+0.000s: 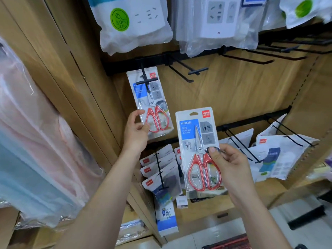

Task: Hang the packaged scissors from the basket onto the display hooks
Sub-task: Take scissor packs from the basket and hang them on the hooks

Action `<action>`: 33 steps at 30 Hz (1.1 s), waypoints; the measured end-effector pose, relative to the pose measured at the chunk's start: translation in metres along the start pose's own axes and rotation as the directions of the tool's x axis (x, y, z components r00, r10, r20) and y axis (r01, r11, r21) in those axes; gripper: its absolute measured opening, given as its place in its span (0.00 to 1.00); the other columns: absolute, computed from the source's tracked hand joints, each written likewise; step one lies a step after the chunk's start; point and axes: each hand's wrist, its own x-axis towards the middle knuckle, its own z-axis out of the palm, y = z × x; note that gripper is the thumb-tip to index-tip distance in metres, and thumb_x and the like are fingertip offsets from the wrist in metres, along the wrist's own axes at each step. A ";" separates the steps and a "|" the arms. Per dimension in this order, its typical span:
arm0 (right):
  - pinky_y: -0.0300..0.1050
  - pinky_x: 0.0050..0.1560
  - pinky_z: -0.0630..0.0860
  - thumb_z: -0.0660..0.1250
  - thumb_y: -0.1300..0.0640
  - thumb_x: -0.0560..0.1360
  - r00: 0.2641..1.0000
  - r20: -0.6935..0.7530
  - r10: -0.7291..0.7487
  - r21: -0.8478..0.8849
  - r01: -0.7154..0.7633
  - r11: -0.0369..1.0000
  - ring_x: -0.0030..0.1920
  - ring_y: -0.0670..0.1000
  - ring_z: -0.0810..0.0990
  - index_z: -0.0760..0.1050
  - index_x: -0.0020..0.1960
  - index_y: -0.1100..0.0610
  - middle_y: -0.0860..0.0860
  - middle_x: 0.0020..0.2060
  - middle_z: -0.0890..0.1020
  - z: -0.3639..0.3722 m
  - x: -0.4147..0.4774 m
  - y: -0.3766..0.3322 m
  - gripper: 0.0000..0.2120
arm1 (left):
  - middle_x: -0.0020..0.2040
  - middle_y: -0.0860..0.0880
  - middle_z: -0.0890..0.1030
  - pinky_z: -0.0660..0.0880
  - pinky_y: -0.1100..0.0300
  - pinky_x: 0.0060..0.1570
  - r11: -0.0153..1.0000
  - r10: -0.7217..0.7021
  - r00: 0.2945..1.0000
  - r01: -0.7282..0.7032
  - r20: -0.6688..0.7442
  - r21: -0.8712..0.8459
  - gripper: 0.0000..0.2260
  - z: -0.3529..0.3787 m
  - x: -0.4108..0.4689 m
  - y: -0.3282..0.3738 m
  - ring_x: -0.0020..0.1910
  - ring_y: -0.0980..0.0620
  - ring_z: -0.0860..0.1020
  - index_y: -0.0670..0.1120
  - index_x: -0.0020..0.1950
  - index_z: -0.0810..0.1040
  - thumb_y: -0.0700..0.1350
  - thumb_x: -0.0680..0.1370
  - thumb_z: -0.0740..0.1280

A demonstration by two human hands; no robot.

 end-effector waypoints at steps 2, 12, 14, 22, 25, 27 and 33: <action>0.47 0.39 0.84 0.67 0.57 0.78 1.000 0.003 0.009 0.000 -0.009 1.000 0.42 0.54 0.87 0.80 0.51 0.56 0.53 0.42 0.87 0.001 -0.001 0.000 0.05 | 0.57 0.52 0.83 0.79 0.54 0.57 0.998 -0.055 0.998 0.055 0.039 0.008 0.16 0.001 0.003 -0.004 0.53 0.57 0.82 0.58 0.66 0.70 0.43 0.82 0.64; 0.44 0.36 0.83 0.67 0.57 0.77 0.998 0.042 -0.047 0.050 0.045 0.998 0.41 0.53 0.87 0.81 0.49 0.55 0.52 0.41 0.87 0.019 0.004 -0.007 0.05 | 0.46 0.50 0.86 0.81 0.58 0.39 0.998 -0.006 0.901 0.035 0.434 -0.057 0.15 0.011 -0.125 -0.007 0.44 0.51 0.85 0.52 0.63 0.73 0.51 0.77 0.63; 0.48 0.41 0.84 0.64 0.53 0.78 0.994 0.097 -0.050 0.025 0.048 0.999 0.44 0.54 0.87 0.82 0.49 0.53 0.52 0.44 0.87 0.021 0.005 -0.011 0.08 | 0.46 0.49 0.86 0.80 0.61 0.36 0.997 0.048 0.922 -0.020 0.385 -0.074 0.15 0.011 -0.125 -0.011 0.44 0.51 0.85 0.50 0.63 0.72 0.52 0.77 0.63; 0.46 0.40 0.80 0.61 0.48 0.77 0.910 0.413 0.022 -0.141 0.040 0.989 0.41 0.52 0.85 0.84 0.48 0.53 0.53 0.42 0.86 0.020 0.002 -0.013 0.15 | 0.46 0.46 0.86 0.81 0.50 0.35 0.979 0.156 0.978 -0.134 0.140 -0.153 0.08 -0.007 -0.112 -0.005 0.44 0.45 0.85 0.50 0.58 0.73 0.47 0.79 0.62; 0.40 0.34 0.78 0.62 0.50 0.77 0.926 0.377 0.040 -0.118 0.005 0.993 0.35 0.51 0.83 0.82 0.50 0.57 0.53 0.36 0.85 0.026 0.001 -0.008 0.14 | 0.45 0.48 0.86 0.81 0.55 0.31 0.986 0.131 0.984 -0.117 0.120 -0.117 0.06 -0.012 -0.102 0.002 0.42 0.48 0.86 0.51 0.57 0.73 0.44 0.81 0.62; 0.40 0.33 0.77 0.62 0.53 0.79 0.933 0.357 0.042 -0.130 0.005 0.992 0.32 0.49 0.82 0.82 0.49 0.58 0.54 0.33 0.84 0.028 0.000 -0.005 0.13 | 0.43 0.48 0.86 0.80 0.56 0.30 0.992 0.094 0.986 -0.081 0.139 -0.098 0.05 -0.016 -0.100 0.004 0.41 0.49 0.86 0.51 0.56 0.74 0.43 0.81 0.62; 0.39 0.30 0.76 0.63 0.51 0.75 0.943 0.333 0.021 -0.119 0.019 0.993 0.29 0.50 0.81 0.83 0.47 0.60 0.57 0.33 0.84 0.028 -0.004 0.004 0.14 | 0.47 0.49 0.86 0.80 0.58 0.38 0.997 0.074 0.984 -0.071 0.159 -0.026 0.09 -0.025 -0.089 0.013 0.45 0.49 0.85 0.46 0.53 0.80 0.47 0.82 0.61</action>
